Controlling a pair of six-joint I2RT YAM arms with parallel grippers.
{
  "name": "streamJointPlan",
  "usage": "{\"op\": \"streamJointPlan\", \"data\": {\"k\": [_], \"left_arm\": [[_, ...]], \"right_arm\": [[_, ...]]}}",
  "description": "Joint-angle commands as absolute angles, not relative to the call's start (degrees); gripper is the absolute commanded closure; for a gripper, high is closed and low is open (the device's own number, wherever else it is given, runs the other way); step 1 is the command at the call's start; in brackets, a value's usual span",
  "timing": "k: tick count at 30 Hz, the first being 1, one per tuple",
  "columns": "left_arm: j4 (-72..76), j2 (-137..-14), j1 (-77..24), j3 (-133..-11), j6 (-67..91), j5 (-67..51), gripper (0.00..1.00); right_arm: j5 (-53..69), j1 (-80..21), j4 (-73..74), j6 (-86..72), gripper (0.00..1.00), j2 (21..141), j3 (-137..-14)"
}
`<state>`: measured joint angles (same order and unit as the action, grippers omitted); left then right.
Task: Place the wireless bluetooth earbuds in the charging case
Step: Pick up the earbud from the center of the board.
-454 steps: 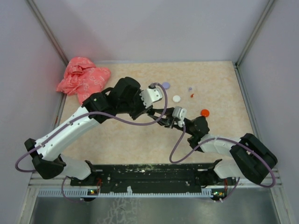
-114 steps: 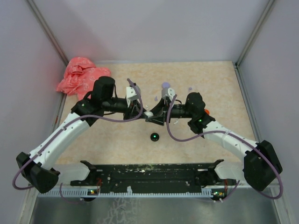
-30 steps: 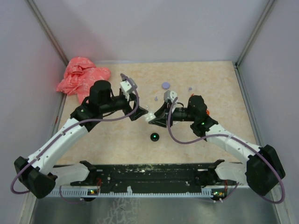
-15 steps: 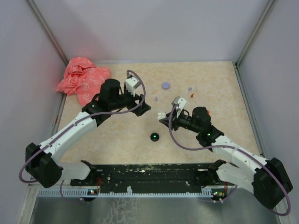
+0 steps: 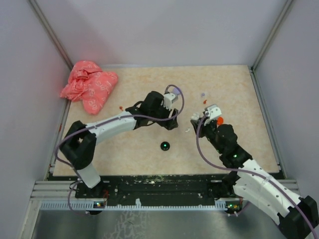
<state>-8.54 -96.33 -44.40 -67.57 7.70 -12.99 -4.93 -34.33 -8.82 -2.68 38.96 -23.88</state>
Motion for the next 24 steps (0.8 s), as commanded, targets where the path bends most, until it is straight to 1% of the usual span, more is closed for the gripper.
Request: {"op": "streamJointPlan", "data": {"k": [1, 6, 12, 22, 23, 24], "left_arm": [[-5.9, -102.7, -47.2, -73.9, 10.0, -8.4, 0.27], [-5.5, -110.5, -49.9, -80.0, 10.5, -6.4, 0.37], [-5.2, -117.0, -52.0, -84.4, 10.1, -3.4, 0.48], [-5.7, -122.6, -53.3, -88.0, 9.0, -2.2, 0.52], [-5.7, -122.9, -53.3, -88.0, 9.0, -2.1, 0.53], [-5.8, -123.1, -53.4, -88.0, 9.0, -2.1, 0.56]], "right_arm": [[-13.8, -34.0, -4.0, -6.1, 1.0, 34.7, -24.7], [-19.0, -34.0, -1.5, -9.4, 1.0, 29.8, -23.6], [-19.3, -34.0, -0.3, -9.5, 1.0, 27.5, -23.3], [-19.0, -34.0, -0.4, -10.8, 1.0, 27.1, -22.2], [-19.1, -34.0, -0.3, -10.7, 1.0, 27.0, -22.2], [-19.0, -34.0, -0.2, -10.6, 1.0, 27.0, -22.2]]}}
